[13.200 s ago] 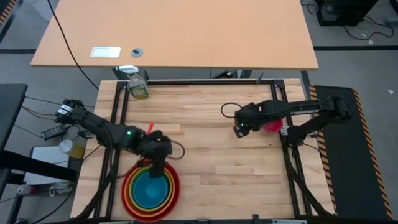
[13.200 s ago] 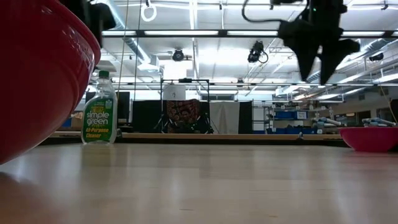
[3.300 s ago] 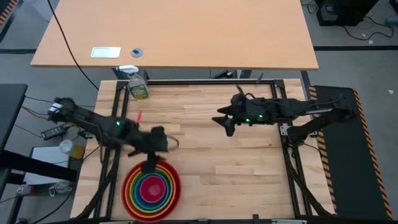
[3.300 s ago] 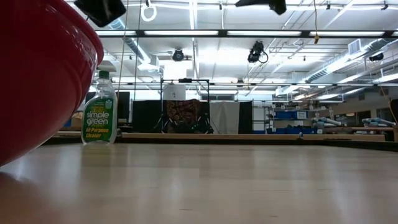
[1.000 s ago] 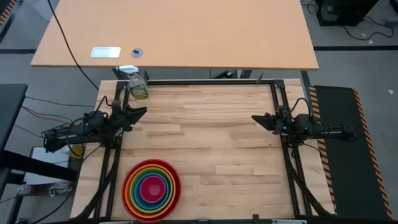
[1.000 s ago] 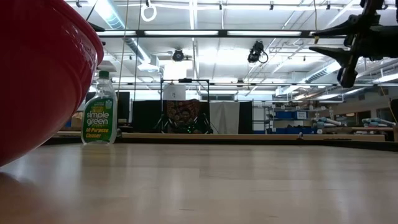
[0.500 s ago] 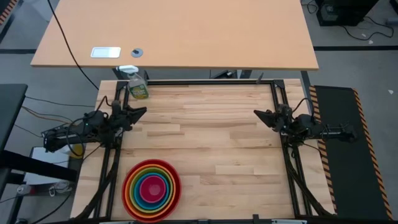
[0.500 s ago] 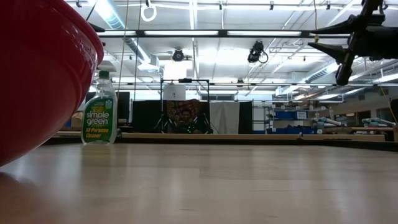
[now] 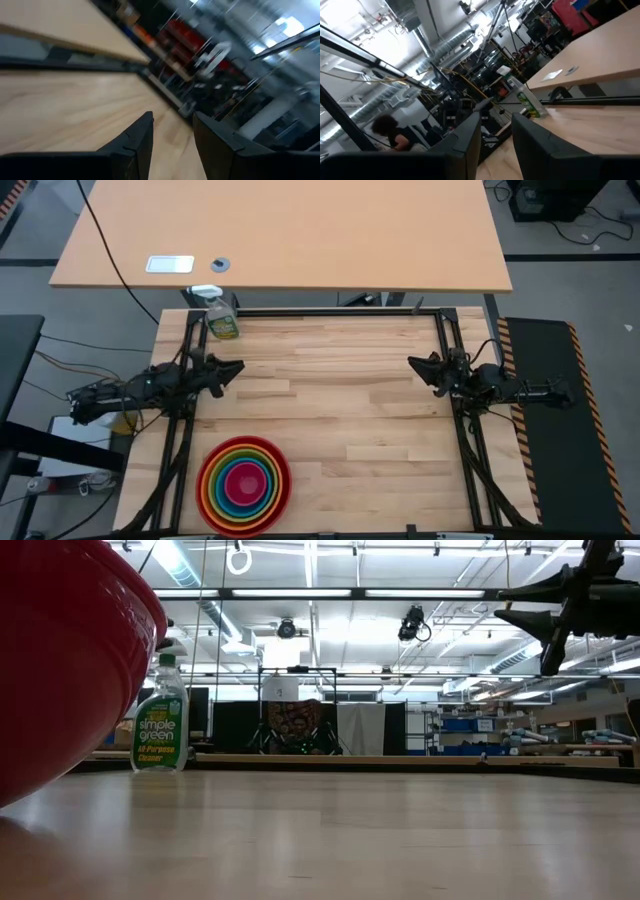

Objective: Nest bowls inside each other
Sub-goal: Return to Home Position

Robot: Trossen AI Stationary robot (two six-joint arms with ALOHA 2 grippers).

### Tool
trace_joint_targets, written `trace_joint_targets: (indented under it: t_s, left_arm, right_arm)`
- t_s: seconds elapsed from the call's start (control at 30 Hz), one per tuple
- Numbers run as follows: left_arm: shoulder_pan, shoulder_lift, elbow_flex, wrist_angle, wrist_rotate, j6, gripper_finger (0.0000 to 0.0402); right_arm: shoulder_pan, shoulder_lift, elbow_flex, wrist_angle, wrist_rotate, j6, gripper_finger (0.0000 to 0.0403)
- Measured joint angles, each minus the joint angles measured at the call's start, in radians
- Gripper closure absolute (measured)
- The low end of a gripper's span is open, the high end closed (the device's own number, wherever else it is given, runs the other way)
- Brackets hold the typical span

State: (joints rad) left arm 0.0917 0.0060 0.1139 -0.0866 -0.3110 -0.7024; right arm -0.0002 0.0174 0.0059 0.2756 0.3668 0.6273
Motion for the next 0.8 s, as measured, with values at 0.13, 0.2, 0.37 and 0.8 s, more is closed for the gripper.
trace_joint_targets:
  t_s: [0.13,0.2,0.37,0.8]
  left_arm:
    - [0.0,0.001,-0.105,0.18,0.026,0.017,0.026]
    - [-0.002,0.012,-0.104,0.184,0.062,0.043,0.026]
    - [-0.002,0.013,-0.105,0.142,0.135,0.102,0.026]
    - [0.007,0.079,-0.105,0.129,0.113,0.574,0.026]
  right_arm:
    - [0.0,0.0,0.0,0.0,-0.001,-0.002,0.0284]
    - [0.0,0.001,0.0,0.0,-0.002,-0.002,0.0284]
    - [0.0,0.002,0.0,-0.001,-0.002,-0.002,0.0284]
    - [0.0,0.002,0.0,0.0,-0.002,-0.002,0.0284]
